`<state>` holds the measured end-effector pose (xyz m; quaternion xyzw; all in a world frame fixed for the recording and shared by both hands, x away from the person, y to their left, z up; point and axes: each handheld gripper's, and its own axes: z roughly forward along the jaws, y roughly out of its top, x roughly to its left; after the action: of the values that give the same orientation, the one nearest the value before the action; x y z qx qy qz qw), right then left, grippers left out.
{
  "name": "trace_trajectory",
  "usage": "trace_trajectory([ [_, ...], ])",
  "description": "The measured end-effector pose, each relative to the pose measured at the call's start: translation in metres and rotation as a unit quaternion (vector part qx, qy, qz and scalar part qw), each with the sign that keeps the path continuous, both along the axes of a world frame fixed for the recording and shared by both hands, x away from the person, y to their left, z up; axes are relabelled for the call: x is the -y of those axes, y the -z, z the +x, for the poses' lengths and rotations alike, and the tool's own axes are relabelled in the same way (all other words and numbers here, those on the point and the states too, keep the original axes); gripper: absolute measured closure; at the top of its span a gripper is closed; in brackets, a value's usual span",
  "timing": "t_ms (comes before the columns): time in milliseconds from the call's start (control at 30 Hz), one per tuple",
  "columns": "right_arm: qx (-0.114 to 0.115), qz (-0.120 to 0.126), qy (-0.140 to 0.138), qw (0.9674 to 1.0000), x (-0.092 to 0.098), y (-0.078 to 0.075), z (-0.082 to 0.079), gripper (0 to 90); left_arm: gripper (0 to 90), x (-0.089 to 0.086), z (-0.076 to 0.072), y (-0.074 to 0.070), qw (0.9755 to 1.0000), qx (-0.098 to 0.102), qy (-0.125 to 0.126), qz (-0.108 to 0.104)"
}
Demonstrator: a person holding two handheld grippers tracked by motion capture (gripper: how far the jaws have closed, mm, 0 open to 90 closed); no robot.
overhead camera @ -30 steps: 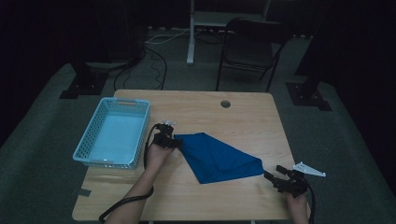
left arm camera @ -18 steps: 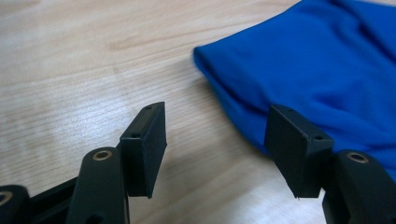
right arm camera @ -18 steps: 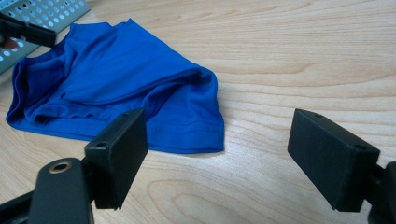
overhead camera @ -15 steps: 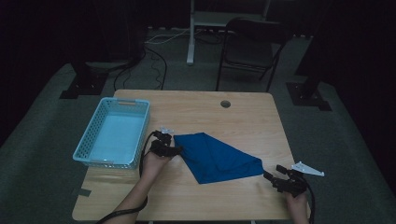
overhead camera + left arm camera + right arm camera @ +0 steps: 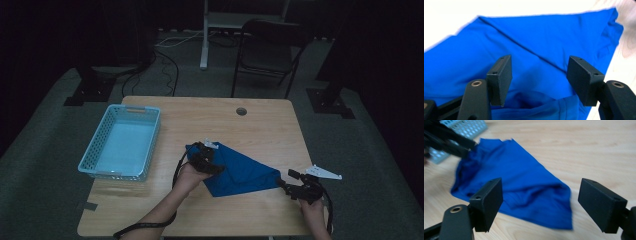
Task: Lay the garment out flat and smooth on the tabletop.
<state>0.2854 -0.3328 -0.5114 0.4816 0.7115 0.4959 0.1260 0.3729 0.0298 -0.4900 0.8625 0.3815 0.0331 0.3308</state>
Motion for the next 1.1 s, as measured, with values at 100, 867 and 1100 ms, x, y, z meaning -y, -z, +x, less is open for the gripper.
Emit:
trace_trajectory([
  [100, 0.008, -0.002, -0.01, 0.9999, -0.008, -0.008, 0.003, 19.3, 37.5, -0.006, -0.005, 0.007, 0.9996, -0.008, 0.014, 0.022],
  [867, 0.0, -0.065, -0.136, 0.9885, -0.097, -0.02, 0.032, 22.9, 37.4, -0.079, -0.077, 0.004, 0.9978, 0.067, 0.006, 0.003],
  [1100, -0.026, -0.095, -0.176, 0.9794, -0.127, -0.005, 0.044, 32.1, 37.4, -0.018, -0.069, 0.004, 0.9932, 0.091, 0.072, 0.012],
])
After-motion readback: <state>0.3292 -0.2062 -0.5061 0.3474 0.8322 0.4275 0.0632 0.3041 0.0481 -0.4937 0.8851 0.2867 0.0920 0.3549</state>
